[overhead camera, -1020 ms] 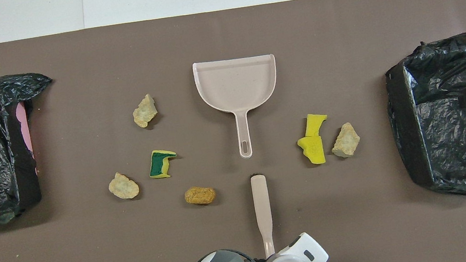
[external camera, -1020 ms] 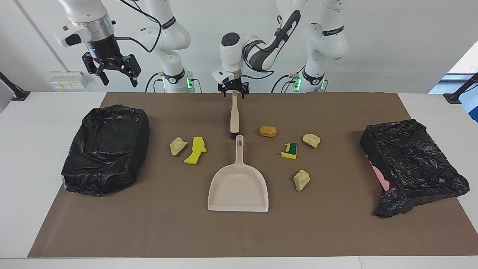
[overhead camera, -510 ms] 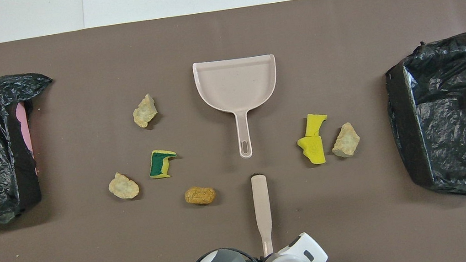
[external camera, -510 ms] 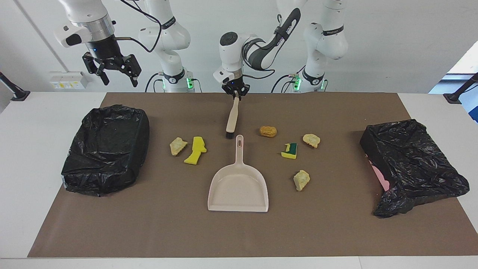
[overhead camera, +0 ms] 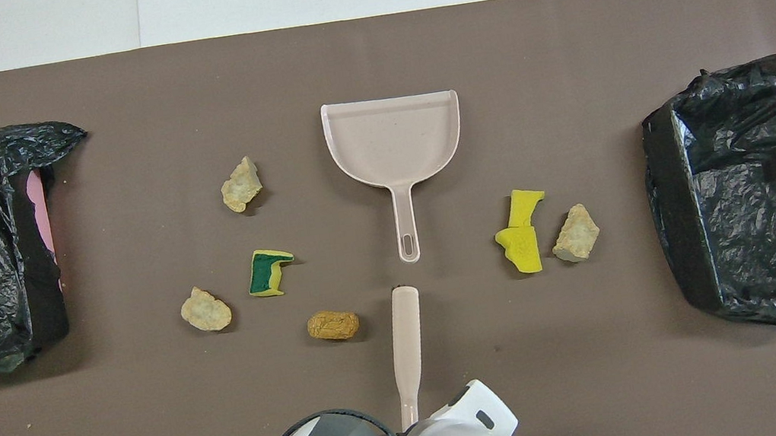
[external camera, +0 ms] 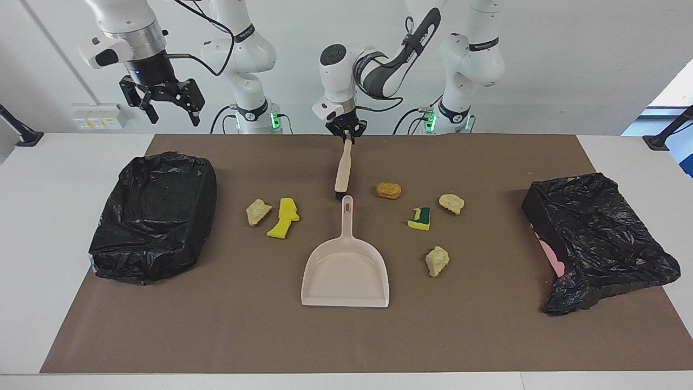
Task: Sweep and dump trash in bin
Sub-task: 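Grasp the beige brush handle with the left gripper, then lift the brush with the left gripper while the right gripper reaches the dustpan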
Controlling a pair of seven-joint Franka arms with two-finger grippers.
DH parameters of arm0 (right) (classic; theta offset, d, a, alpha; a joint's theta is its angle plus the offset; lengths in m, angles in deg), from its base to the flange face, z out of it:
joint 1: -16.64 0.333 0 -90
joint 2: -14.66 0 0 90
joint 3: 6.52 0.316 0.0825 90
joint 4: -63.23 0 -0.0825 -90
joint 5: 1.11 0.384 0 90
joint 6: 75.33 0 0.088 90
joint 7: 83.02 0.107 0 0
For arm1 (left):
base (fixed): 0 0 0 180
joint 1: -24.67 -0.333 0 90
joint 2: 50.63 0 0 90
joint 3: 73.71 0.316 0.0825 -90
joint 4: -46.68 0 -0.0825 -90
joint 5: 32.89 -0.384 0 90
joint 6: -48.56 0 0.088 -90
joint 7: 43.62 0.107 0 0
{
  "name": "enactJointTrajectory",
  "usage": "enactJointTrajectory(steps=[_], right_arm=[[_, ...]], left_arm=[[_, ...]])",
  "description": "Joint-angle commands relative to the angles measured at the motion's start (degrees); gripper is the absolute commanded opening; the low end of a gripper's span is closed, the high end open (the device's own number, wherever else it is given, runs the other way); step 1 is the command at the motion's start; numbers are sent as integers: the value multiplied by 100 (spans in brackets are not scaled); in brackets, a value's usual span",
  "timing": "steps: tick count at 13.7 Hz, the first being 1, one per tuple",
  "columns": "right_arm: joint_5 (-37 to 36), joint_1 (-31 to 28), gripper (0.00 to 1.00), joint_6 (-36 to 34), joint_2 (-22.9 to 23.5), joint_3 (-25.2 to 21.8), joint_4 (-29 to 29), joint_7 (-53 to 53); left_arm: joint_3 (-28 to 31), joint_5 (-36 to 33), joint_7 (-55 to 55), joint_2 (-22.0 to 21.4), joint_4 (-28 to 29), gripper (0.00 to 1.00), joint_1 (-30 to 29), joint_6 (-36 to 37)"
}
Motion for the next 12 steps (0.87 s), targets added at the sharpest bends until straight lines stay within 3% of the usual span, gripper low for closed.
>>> enactJointTrajectory(steps=[1,4,12], right_arm=[[7,-70,100,-60,-4,28,9,-123],[7,-70,100,-60,-12,28,9,-123],[94,105,100,-16,66,63,-184,-158]], left_arm=[[-30,-92,41,-170,51,0,-152,653],[-21,-92,-38,-283,59,0,-371,1269],[-30,-321,15,-398,121,0,-1908,1561]])
